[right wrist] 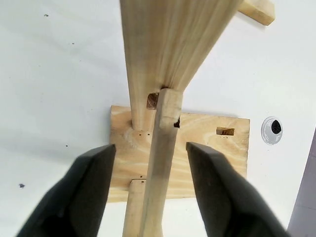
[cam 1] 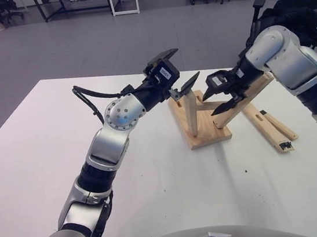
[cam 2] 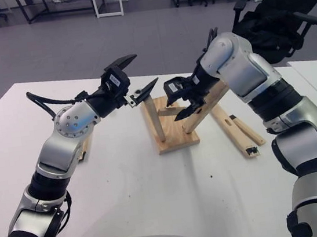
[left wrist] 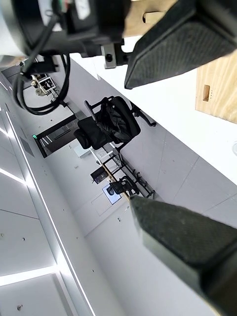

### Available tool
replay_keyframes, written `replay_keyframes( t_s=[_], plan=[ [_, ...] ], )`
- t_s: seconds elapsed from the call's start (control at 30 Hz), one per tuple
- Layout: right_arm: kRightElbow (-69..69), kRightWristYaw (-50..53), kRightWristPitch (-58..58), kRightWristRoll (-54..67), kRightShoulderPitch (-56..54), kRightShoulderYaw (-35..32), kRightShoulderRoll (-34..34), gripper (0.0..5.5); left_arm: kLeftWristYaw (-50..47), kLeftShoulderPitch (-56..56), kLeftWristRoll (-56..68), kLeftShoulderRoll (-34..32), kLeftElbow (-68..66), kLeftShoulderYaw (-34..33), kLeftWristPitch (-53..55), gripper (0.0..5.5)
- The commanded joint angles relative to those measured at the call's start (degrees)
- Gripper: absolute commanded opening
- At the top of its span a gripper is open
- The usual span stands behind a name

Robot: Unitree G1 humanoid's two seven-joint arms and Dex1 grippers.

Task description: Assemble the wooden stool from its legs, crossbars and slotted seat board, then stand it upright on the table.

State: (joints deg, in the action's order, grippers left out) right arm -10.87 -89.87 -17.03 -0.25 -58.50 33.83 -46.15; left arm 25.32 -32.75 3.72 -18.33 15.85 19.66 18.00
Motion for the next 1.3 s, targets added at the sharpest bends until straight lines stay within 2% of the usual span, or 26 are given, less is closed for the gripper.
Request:
replay_keyframes(
  t_s=[0.03, 0.23, 0.3, 0.6, 0.83, 1.13, 1.3],
  plan=[
    [-1.18, -0.27, 2.98, -2.34, -1.58, 0.01, 2.91, 2.06, 3.80, 6.92, -2.07, -1.57, -4.58, 6.15, 7.46, 3.97],
    [-1.29, 0.18, 11.46, -5.62, 0.78, -0.53, 2.87, 0.83, 3.90, 6.79, -2.45, -1.74, -4.83, 6.48, 7.40, 3.97],
    [-1.64, 0.03, 13.70, -6.27, 1.24, -0.69, 2.64, 0.73, 3.90, 6.76, -2.48, -1.80, -4.84, 6.56, 7.45, 3.97],
    [0.54, -2.54, 16.89, -5.63, 3.74, -0.21, 1.08, 0.71, 3.40, 7.02, -3.56, -2.20, -5.29, 7.62, 7.07, 3.97],
    [0.79, -1.05, 14.58, -7.87, 6.80, 0.61, 4.41, 0.71, 2.76, 6.74, -3.41, -1.36, -4.85, 8.08, 7.48, 3.97],
    [-4.23, -2.60, 14.79, -5.59, 5.28, 11.17, 3.79, 0.70, 1.36, 5.96, -4.36, 1.70, -6.19, 8.22, 7.20, 3.97],
    [-10.43, -2.54, 17.83, -7.21, 5.16, 12.02, 7.25, 0.70, 0.45, 5.76, -4.96, 3.55, -6.76, 8.33, 7.00, 3.97]
  ],
)
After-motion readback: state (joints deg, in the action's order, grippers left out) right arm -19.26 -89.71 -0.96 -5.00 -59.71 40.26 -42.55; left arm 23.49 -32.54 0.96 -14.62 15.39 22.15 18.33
